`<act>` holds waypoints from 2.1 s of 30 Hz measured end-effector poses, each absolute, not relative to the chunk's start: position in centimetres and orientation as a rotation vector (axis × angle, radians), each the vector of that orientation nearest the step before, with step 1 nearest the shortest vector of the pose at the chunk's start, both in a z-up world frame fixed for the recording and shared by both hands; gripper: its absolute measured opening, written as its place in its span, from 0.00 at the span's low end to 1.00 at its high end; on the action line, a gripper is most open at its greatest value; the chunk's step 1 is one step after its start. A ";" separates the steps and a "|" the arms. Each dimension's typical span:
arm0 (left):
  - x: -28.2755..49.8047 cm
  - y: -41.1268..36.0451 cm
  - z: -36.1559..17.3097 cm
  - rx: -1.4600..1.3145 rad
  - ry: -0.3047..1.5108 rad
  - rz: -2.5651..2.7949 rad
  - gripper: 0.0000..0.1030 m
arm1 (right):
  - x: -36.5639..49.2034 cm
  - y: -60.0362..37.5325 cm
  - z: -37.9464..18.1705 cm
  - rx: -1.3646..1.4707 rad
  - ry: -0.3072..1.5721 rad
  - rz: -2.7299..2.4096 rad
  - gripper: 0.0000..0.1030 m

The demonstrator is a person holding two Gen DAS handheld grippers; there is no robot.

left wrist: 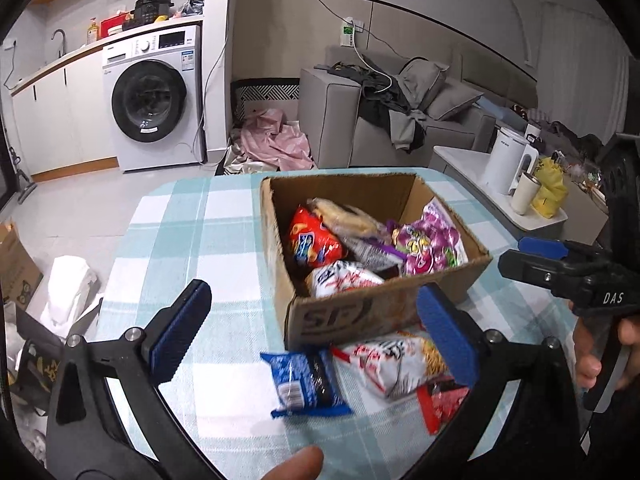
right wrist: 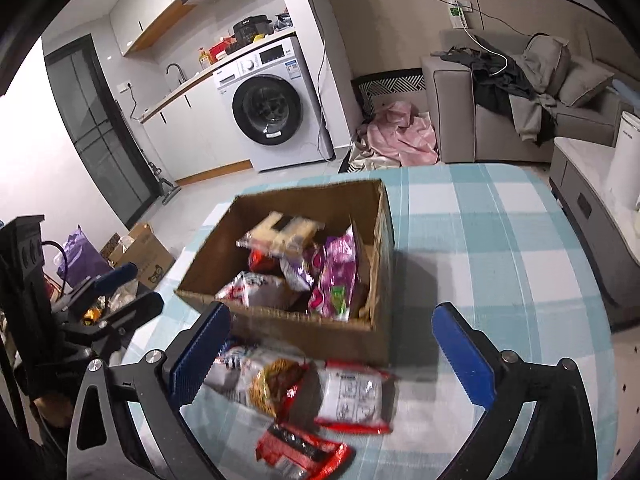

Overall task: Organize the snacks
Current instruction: 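Withdraw both grippers from the box toward the remaining snacks, then grasp the blue biscuit pack with the left gripper while the right grasps the white noodle bag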

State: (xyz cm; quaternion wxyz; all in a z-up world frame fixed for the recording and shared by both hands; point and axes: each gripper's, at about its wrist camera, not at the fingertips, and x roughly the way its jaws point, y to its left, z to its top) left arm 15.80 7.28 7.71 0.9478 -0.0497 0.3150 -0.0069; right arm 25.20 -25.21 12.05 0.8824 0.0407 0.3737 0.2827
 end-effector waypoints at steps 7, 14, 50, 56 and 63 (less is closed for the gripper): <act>13.8 6.9 5.8 -0.076 0.665 -0.001 0.99 | 23.7 -26.0 10.2 0.090 0.772 0.576 1.00; 13.4 6.2 4.0 -0.047 0.701 0.014 0.99 | 22.8 -26.7 8.3 0.073 0.781 0.549 1.00; 17.9 8.6 -5.4 -0.077 0.943 0.108 0.99 | 25.3 -23.2 0.1 -0.124 0.939 0.513 0.99; 18.2 8.7 -5.7 -0.064 0.940 0.109 0.99 | 25.8 -23.9 -0.1 -0.124 0.936 0.496 0.98; 18.5 8.8 -6.3 -0.076 0.952 0.114 0.99 | 25.6 -23.6 0.0 -0.129 0.923 0.514 0.88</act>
